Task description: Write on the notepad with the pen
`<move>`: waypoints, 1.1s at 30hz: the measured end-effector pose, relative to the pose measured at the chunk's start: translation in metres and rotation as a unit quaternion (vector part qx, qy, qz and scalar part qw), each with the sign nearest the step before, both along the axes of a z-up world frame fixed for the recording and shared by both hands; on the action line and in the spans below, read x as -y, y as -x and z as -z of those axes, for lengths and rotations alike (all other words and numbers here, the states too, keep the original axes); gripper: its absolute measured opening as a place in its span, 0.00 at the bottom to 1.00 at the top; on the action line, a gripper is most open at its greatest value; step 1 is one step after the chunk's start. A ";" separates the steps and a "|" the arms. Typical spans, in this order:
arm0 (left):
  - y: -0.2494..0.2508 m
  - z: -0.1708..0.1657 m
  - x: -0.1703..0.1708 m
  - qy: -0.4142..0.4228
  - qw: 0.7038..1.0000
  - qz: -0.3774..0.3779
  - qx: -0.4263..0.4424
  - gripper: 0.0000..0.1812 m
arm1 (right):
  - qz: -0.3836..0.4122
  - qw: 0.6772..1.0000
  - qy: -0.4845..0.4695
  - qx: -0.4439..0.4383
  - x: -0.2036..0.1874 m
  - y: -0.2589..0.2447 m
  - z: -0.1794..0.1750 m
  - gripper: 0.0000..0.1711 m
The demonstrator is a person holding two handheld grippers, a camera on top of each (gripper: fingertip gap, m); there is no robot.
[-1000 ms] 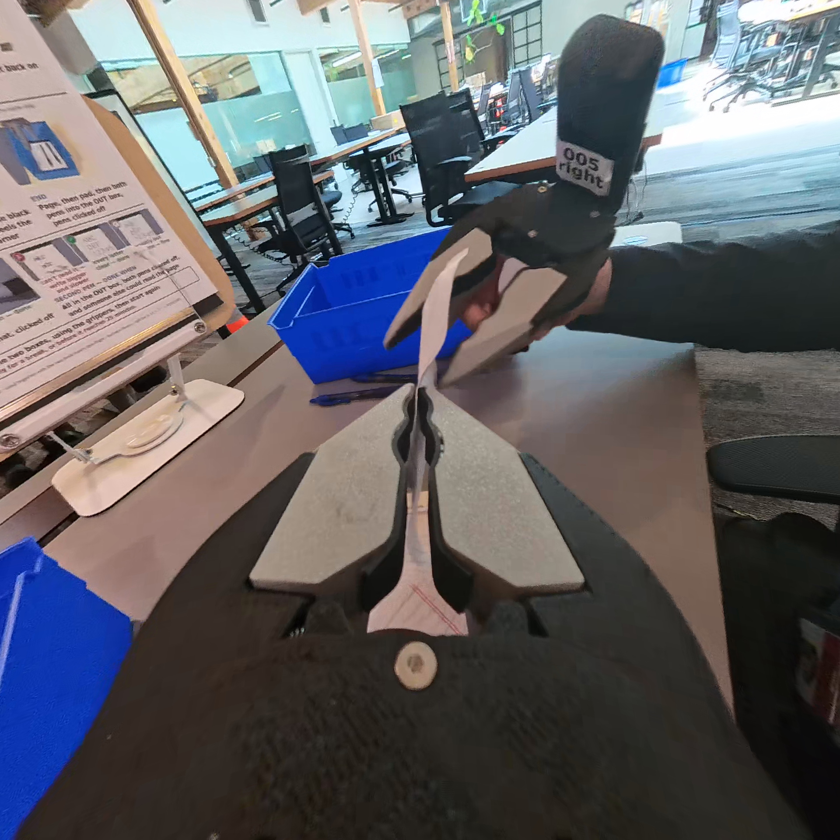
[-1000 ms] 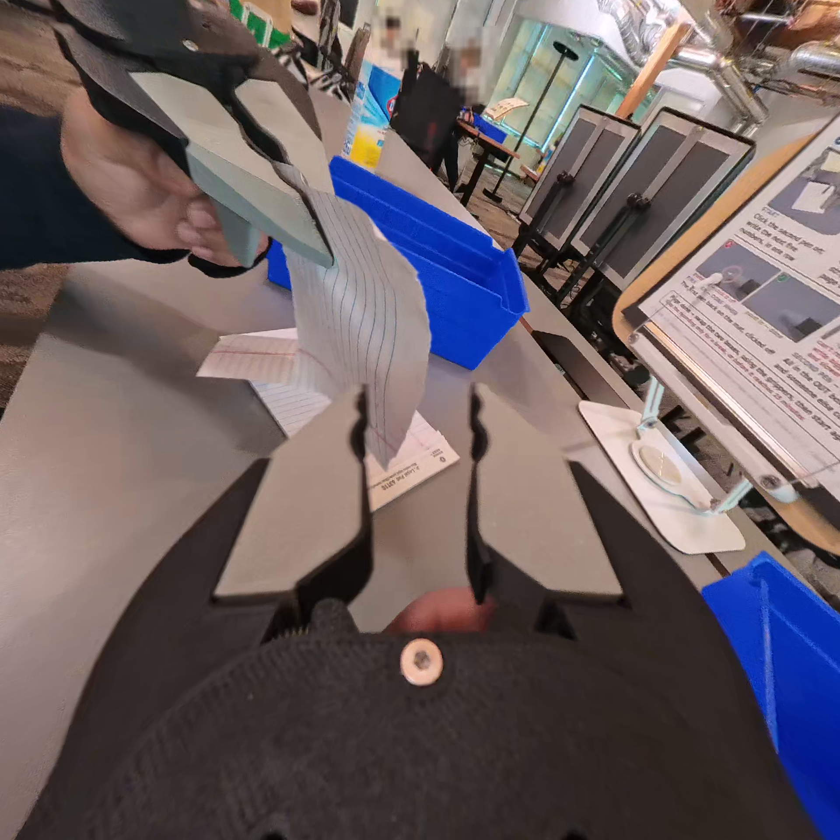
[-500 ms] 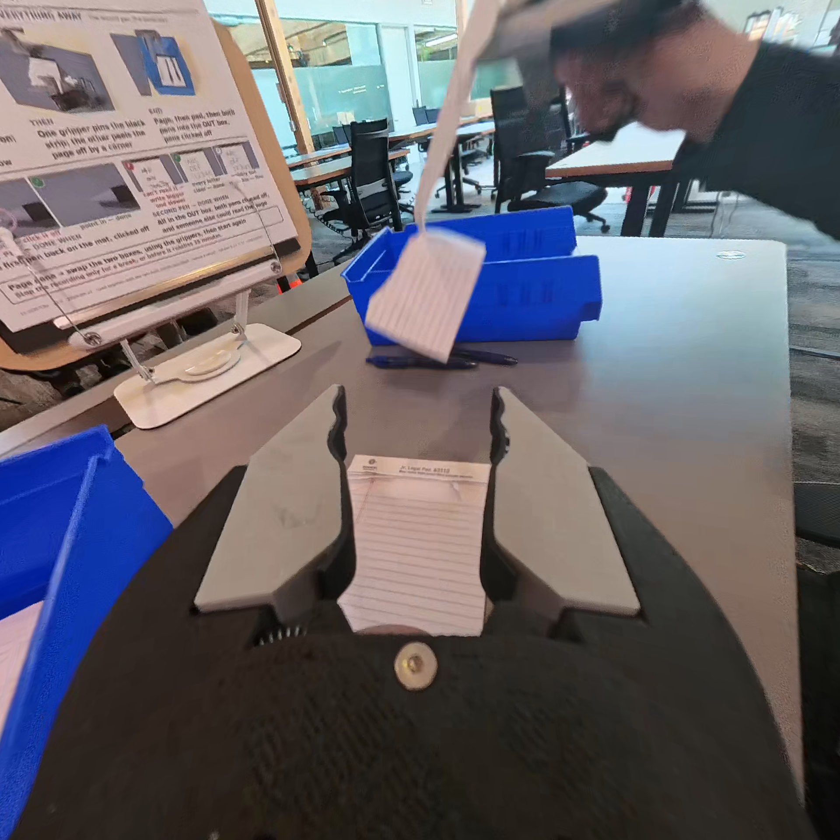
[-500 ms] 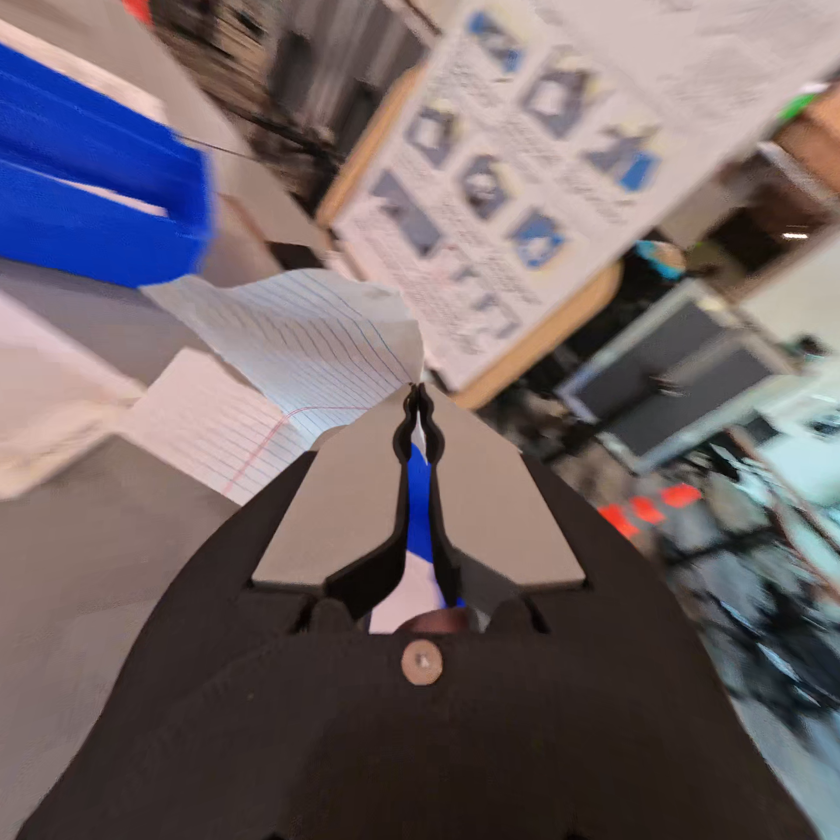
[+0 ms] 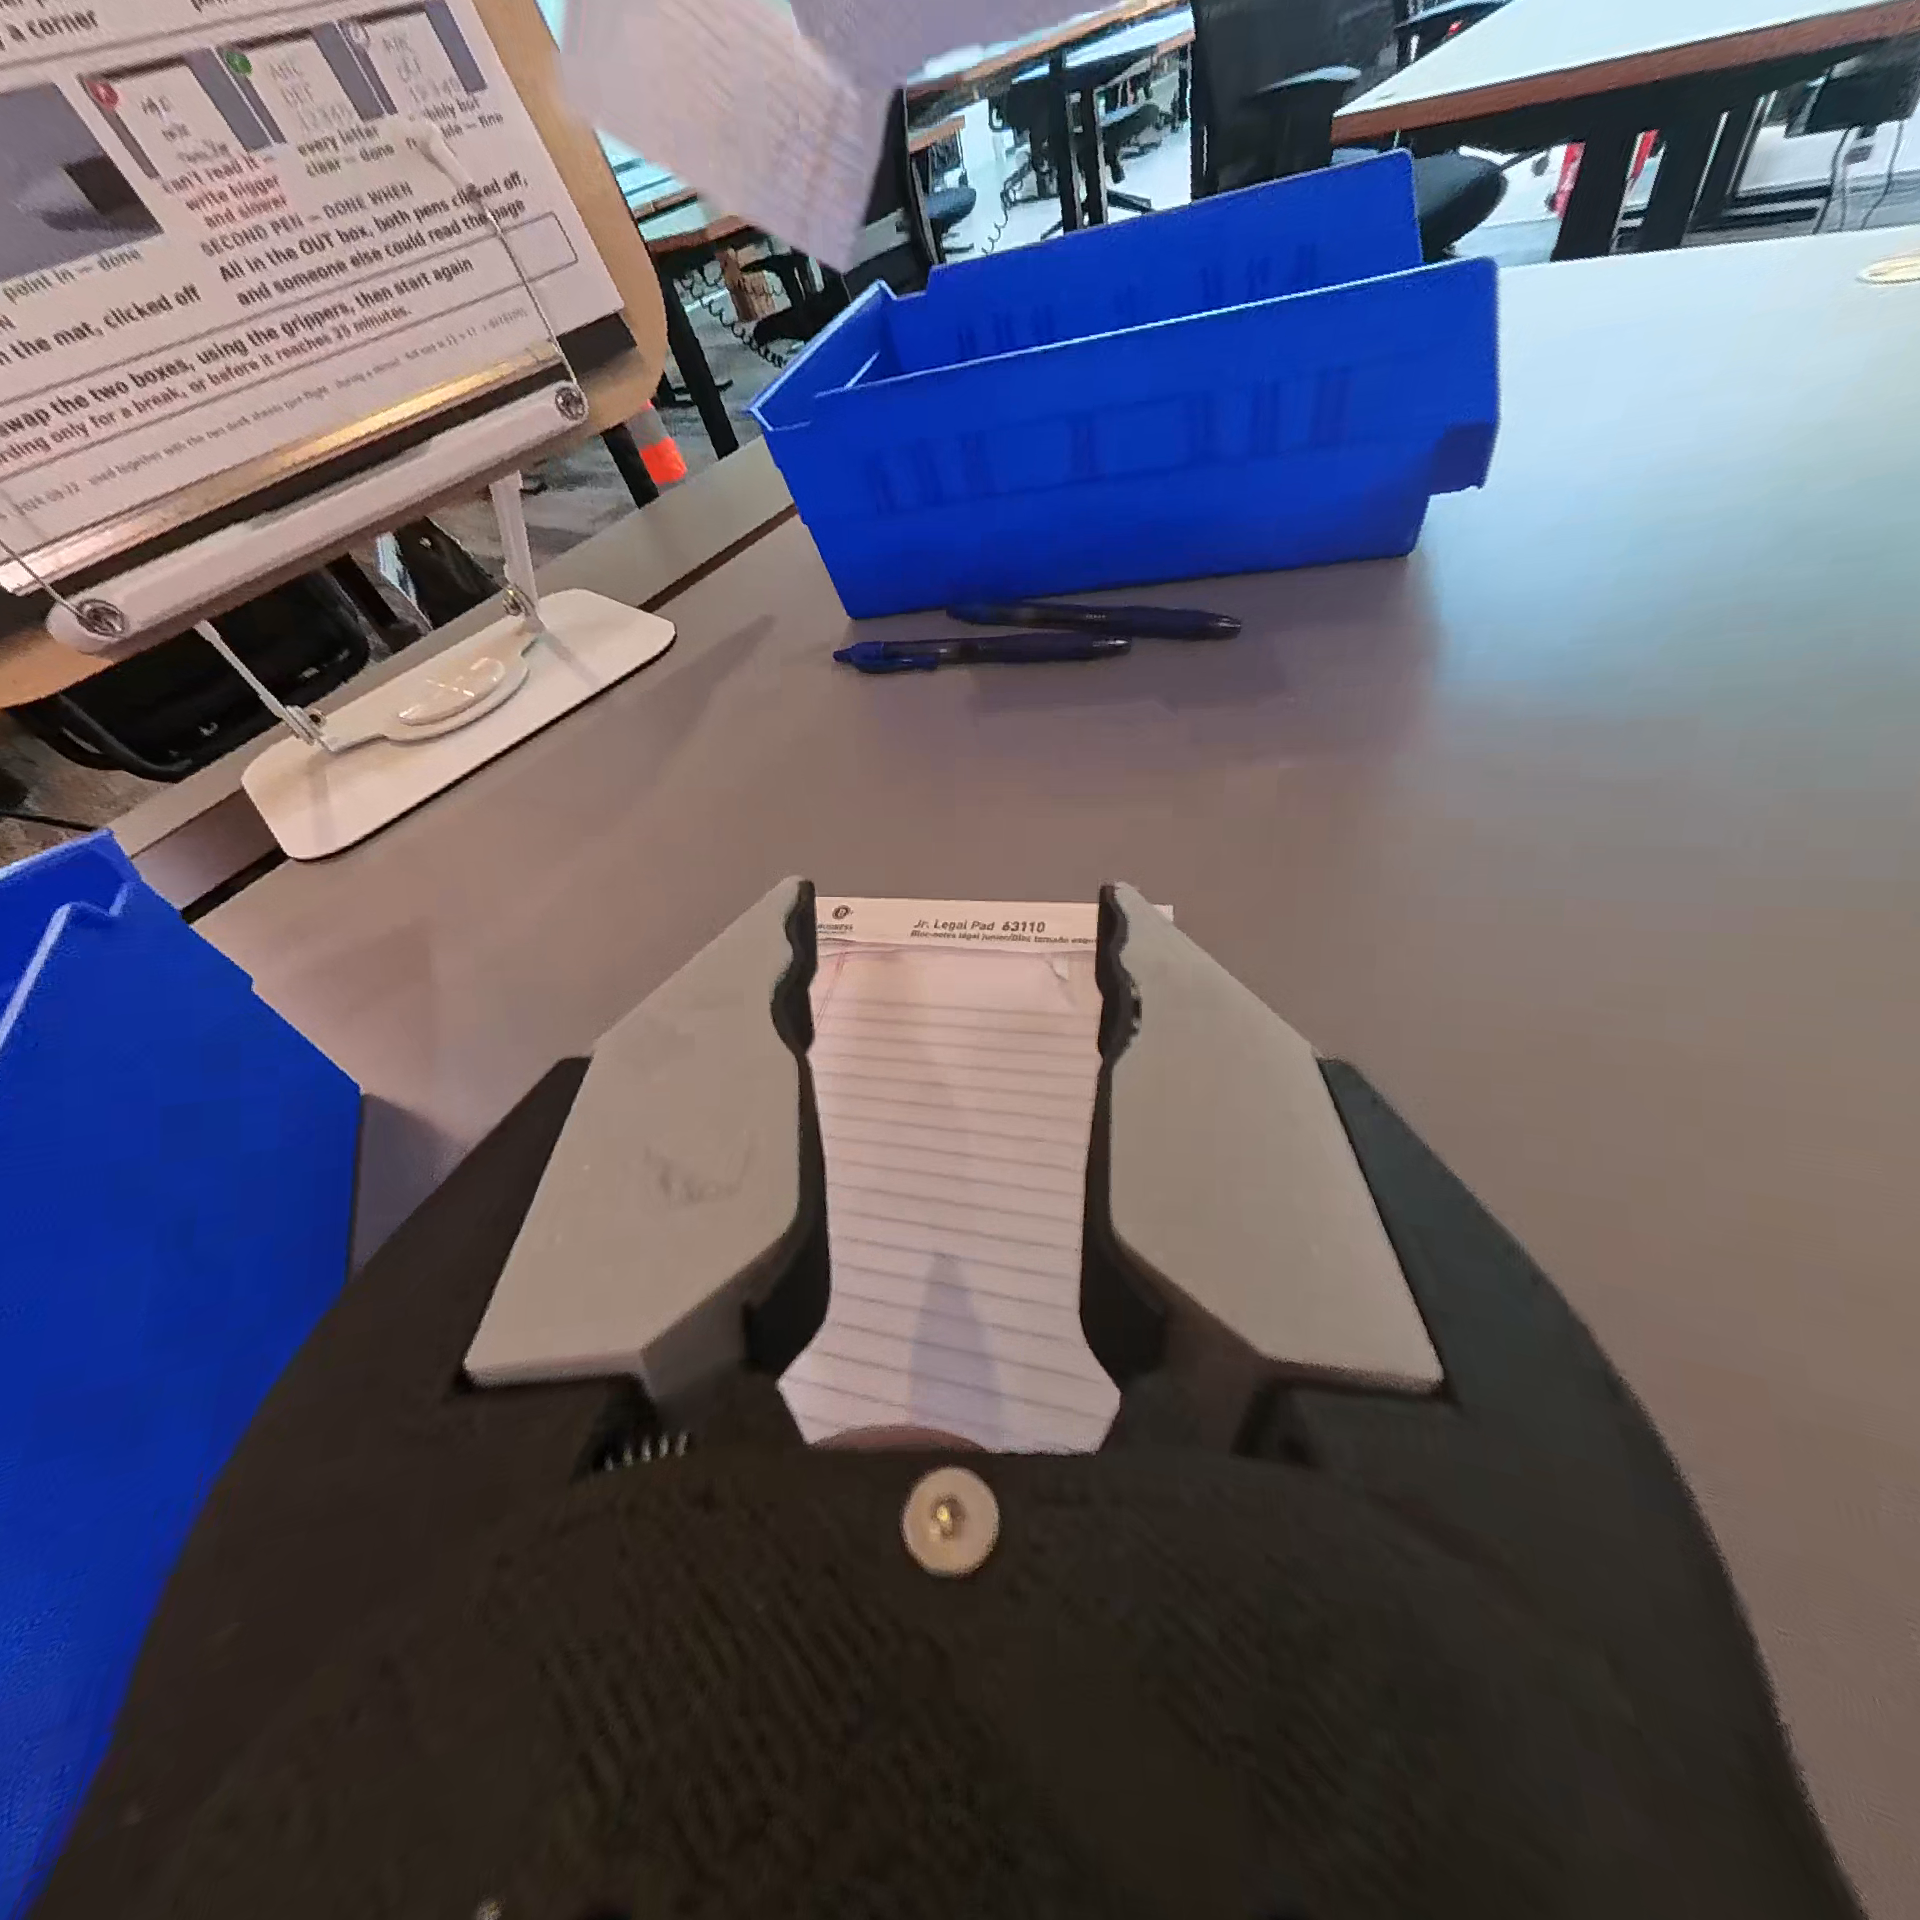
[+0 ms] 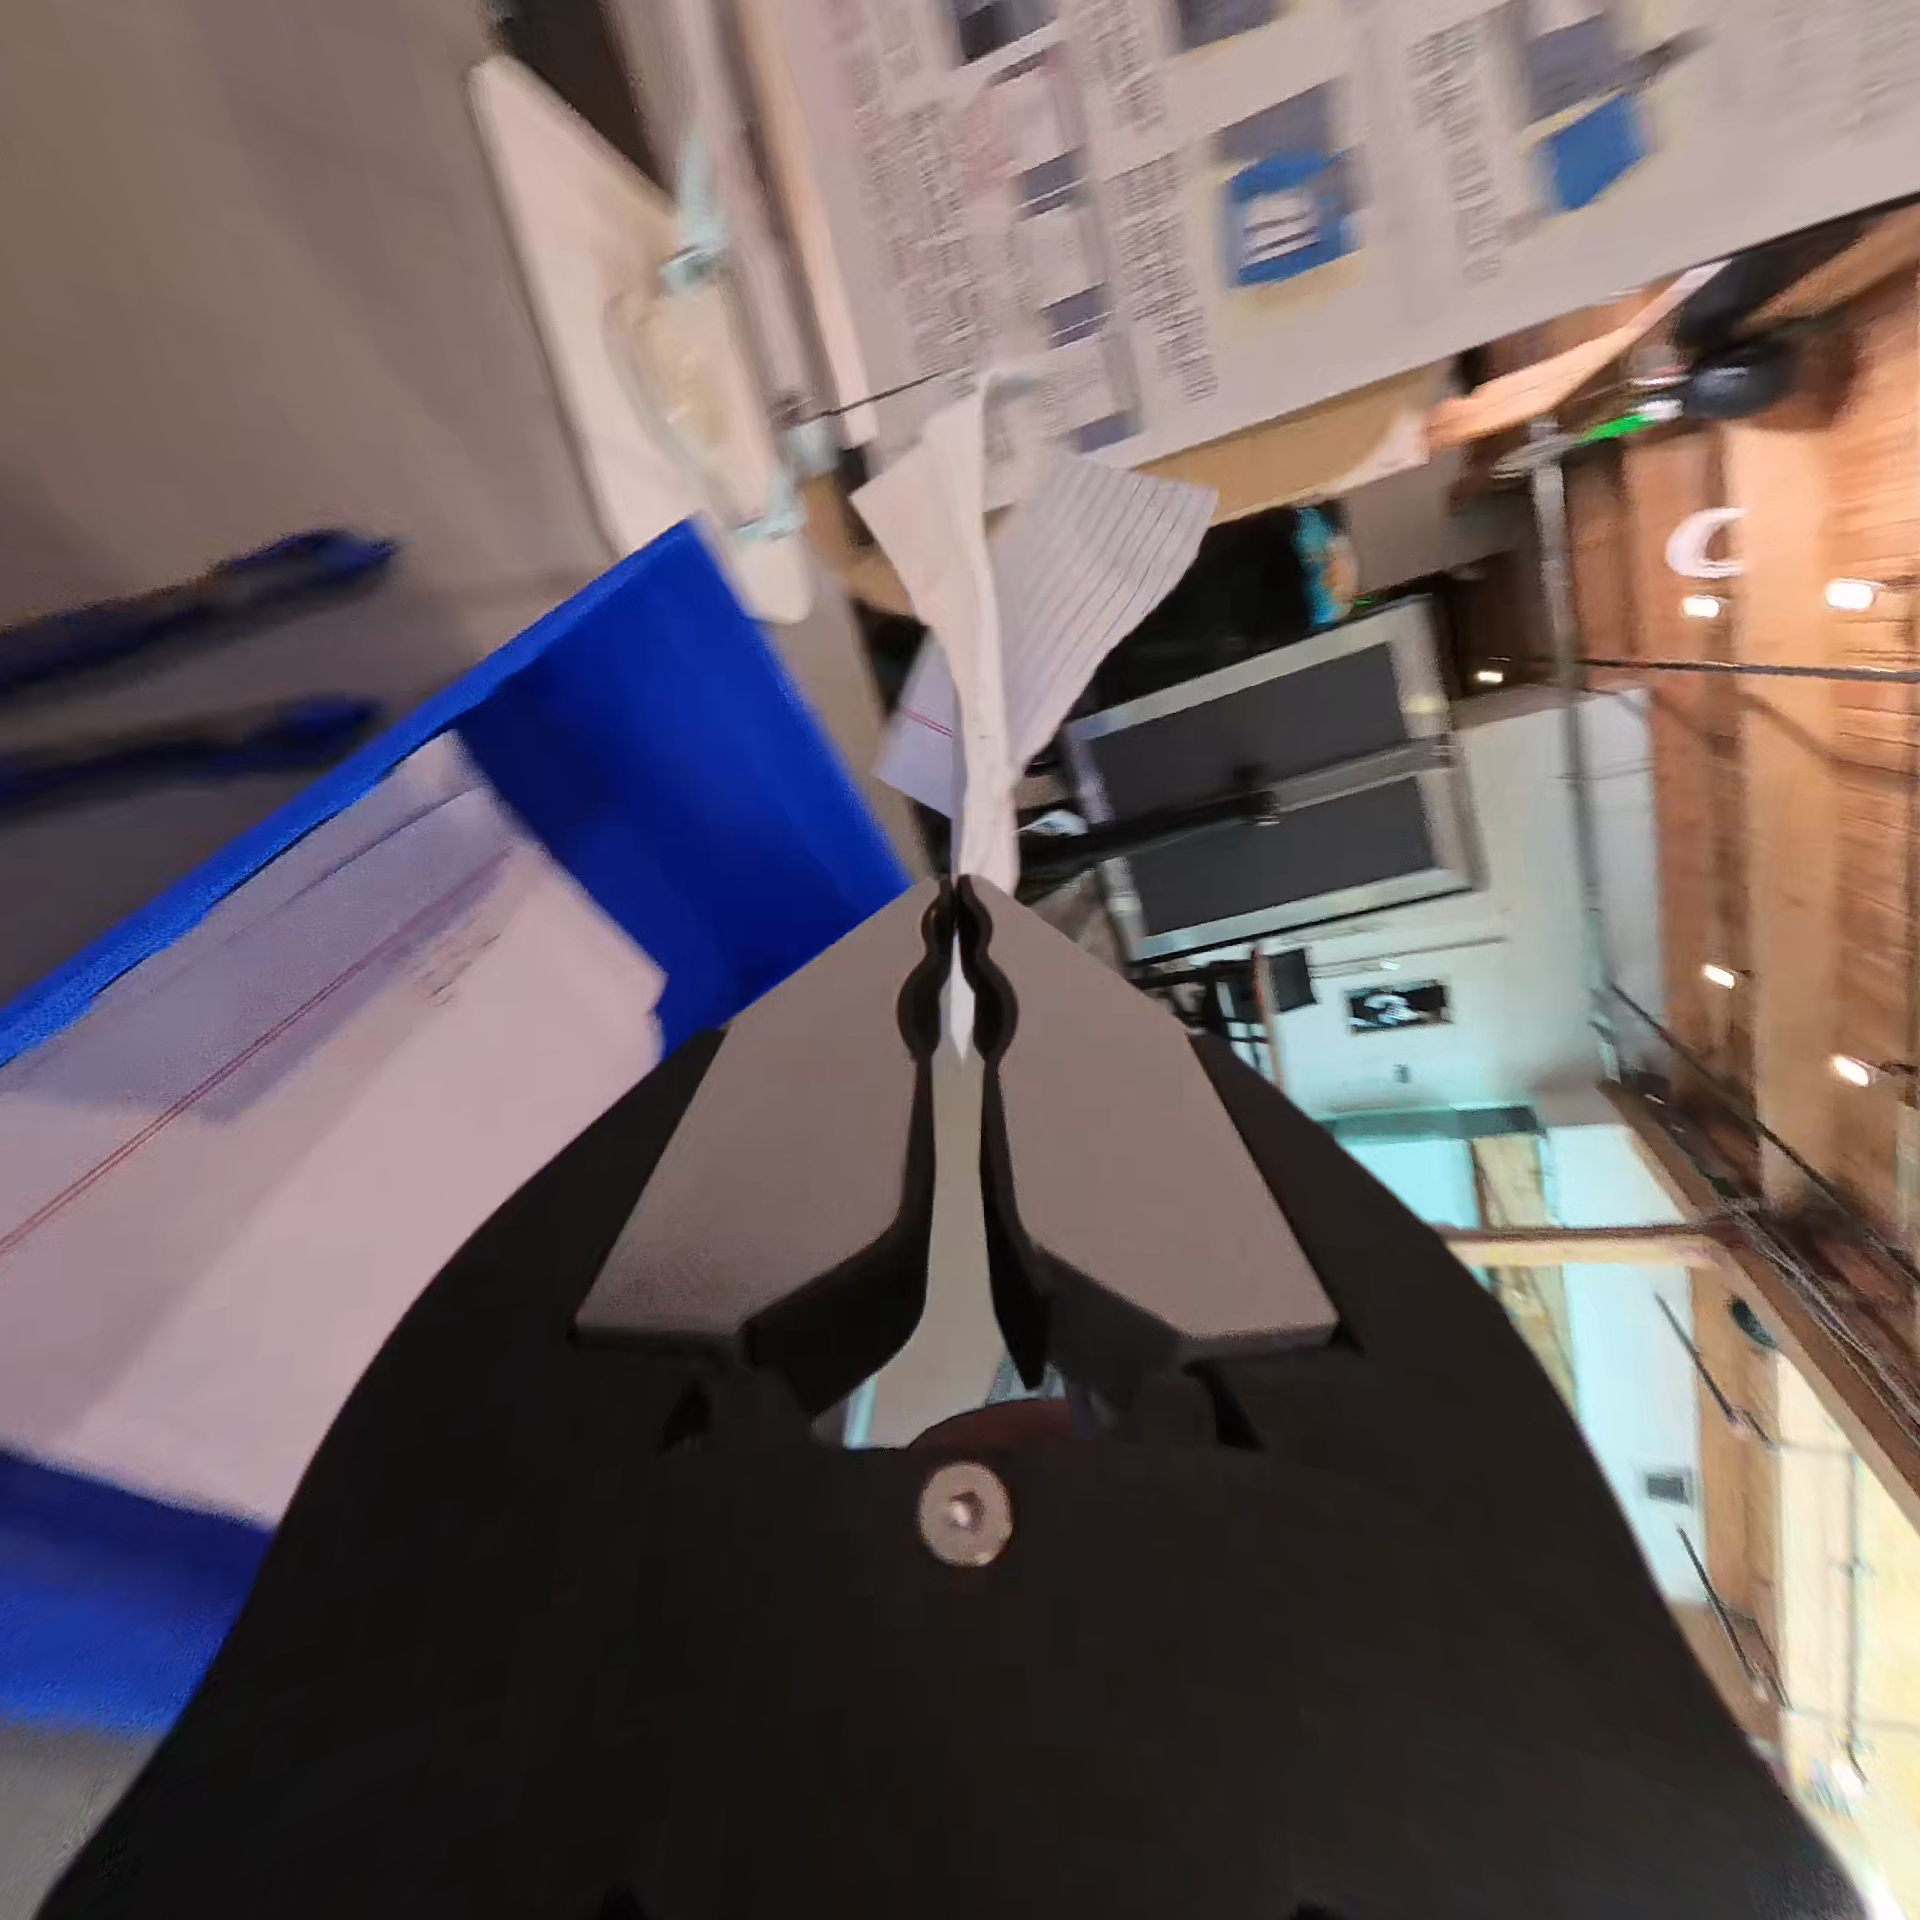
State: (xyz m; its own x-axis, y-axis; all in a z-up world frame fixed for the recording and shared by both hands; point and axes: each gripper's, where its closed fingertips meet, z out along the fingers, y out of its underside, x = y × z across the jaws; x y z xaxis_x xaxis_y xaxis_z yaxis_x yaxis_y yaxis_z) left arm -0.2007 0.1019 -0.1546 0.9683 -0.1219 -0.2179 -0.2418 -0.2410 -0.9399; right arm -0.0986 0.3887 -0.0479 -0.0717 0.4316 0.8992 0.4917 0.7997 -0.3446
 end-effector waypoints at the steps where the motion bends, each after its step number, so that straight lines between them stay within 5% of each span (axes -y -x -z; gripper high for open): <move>1: 0.001 0.001 0.000 0.003 1.000 -0.003 0.003 0.28 | -0.006 1.000 -0.005 0.028 -0.001 -0.004 0.018 0.00; 12: 0.010 0.020 -0.003 0.049 0.998 -0.026 0.017 0.28 | -0.007 0.977 -0.009 0.214 -0.009 -0.067 0.102 0.00; 16: 0.012 0.022 -0.003 0.051 0.998 -0.030 0.017 0.28 | 0.031 0.974 0.054 0.219 -0.010 -0.083 0.102 0.15; 20: 0.018 0.019 -0.002 0.042 0.998 -0.042 0.038 0.28 | 0.028 0.983 0.116 0.141 -0.001 -0.080 0.062 0.22; 25: 0.030 0.026 -0.001 0.062 0.994 -0.065 0.061 0.30 | -0.060 0.974 0.219 -0.005 0.074 -0.051 -0.011 0.18; 28: 0.036 0.031 0.000 0.076 0.991 -0.081 0.072 0.30 | -0.090 0.939 0.328 0.039 0.134 -0.035 0.002 0.18; 33: 0.034 0.044 0.010 0.124 0.984 -0.083 0.100 0.30 | -0.051 0.916 0.394 0.055 0.176 0.000 0.052 0.17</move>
